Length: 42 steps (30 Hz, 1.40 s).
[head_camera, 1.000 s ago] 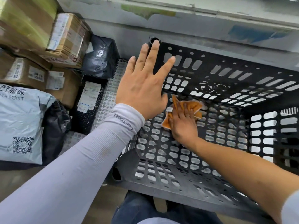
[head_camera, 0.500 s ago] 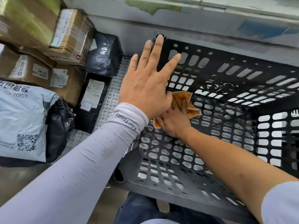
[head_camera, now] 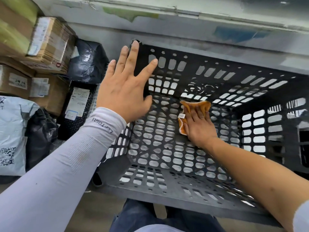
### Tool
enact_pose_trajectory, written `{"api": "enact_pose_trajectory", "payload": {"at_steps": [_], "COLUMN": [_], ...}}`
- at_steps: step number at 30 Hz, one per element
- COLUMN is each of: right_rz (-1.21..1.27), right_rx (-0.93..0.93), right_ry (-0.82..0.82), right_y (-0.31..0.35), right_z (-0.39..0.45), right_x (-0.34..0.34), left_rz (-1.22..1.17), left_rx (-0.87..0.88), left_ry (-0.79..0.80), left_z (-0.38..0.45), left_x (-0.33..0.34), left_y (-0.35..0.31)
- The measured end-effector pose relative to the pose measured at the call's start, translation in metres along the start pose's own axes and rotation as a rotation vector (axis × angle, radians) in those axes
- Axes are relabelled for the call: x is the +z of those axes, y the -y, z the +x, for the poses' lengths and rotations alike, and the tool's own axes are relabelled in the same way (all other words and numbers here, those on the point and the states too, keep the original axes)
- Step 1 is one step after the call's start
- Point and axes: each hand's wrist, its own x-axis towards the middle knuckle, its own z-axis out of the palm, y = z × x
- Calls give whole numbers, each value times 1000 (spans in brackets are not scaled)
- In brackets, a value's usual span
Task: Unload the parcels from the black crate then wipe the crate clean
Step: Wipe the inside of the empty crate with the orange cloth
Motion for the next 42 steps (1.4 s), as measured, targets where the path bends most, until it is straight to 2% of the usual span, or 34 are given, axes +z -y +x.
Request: {"api": "enact_pose_trajectory", "payload": {"at_steps": [19,22,29,33,35,37,42], "right_rz": [-33,91,243,292,315,281,106], "right_rx": [188,270,202,96,-45,-162,-200], "right_ry": [65,59,-14,-25,-58,-55,79], "right_y": [-86,-65,48,111,141,162,157], "right_z": [-46,-31,23,45,42,39,42], "right_x": [-8,-4,-1,-16,-28,-27,-17], "left_rz": [0,-10,-55,-63,-71,-71,-65], "left_rx": [22,27,37,34,33,33,27], "left_ry": [-2,-6,-29,-19,-19,-22,-28], "left_z": [0,1,-1,-1,-1,-1,-1], "left_x": [3,3,4,3,2,2,4], "left_y": [3,4,5,5,3,3,2]}}
